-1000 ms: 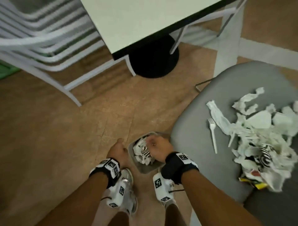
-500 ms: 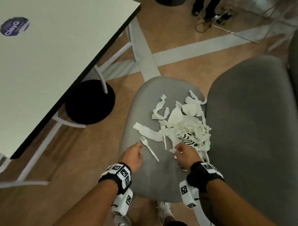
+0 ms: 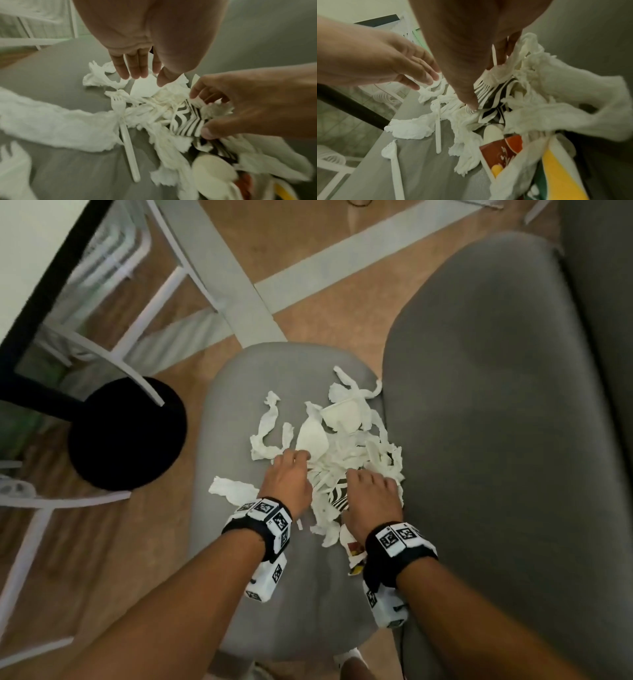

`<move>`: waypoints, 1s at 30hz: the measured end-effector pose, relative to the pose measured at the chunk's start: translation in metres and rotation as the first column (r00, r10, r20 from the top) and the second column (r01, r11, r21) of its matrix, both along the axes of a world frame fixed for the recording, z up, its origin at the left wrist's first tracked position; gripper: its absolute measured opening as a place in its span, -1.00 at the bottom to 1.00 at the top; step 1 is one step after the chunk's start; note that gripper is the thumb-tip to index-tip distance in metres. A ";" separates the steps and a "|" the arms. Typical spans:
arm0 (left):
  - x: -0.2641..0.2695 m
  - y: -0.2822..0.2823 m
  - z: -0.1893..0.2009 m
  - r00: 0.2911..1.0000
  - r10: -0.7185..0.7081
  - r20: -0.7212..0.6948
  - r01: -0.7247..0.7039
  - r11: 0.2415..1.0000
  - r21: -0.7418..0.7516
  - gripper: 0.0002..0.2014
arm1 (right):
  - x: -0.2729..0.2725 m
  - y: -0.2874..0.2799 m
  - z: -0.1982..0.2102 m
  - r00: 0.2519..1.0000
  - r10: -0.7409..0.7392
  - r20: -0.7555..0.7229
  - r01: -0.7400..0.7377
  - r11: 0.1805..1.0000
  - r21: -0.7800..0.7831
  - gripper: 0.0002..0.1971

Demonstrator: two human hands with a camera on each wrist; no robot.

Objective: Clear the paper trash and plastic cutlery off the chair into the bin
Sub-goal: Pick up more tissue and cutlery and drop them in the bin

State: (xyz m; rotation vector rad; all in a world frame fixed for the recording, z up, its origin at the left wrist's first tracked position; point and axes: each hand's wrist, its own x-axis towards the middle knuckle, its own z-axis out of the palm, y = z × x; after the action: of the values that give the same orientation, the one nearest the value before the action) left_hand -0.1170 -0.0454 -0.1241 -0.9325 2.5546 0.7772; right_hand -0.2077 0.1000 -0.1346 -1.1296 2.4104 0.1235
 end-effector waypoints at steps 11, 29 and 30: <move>-0.038 -0.019 -0.043 0.977 0.125 0.171 -0.141 0.986 0.085 -0.65 | -0.010 -0.002 -0.015 0.974 0.209 -0.088 -0.193 0.968 0.160 -0.39; 0.008 -0.012 -0.012 0.824 0.457 -0.334 -0.417 0.889 0.189 -0.79 | -0.007 -0.016 0.022 0.996 0.088 -0.002 -0.086 0.968 -0.234 -0.86; 0.016 -0.011 -0.009 0.813 0.469 -0.345 -0.427 0.883 0.194 -0.78 | -0.004 -0.016 0.025 0.996 0.079 0.027 -0.069 0.961 -0.269 -0.86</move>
State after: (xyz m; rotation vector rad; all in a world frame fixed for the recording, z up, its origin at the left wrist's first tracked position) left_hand -0.1011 -0.0569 -0.1332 -1.5108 2.5928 1.3383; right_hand -0.2117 0.0837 -0.1099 -1.3286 2.4027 -0.2054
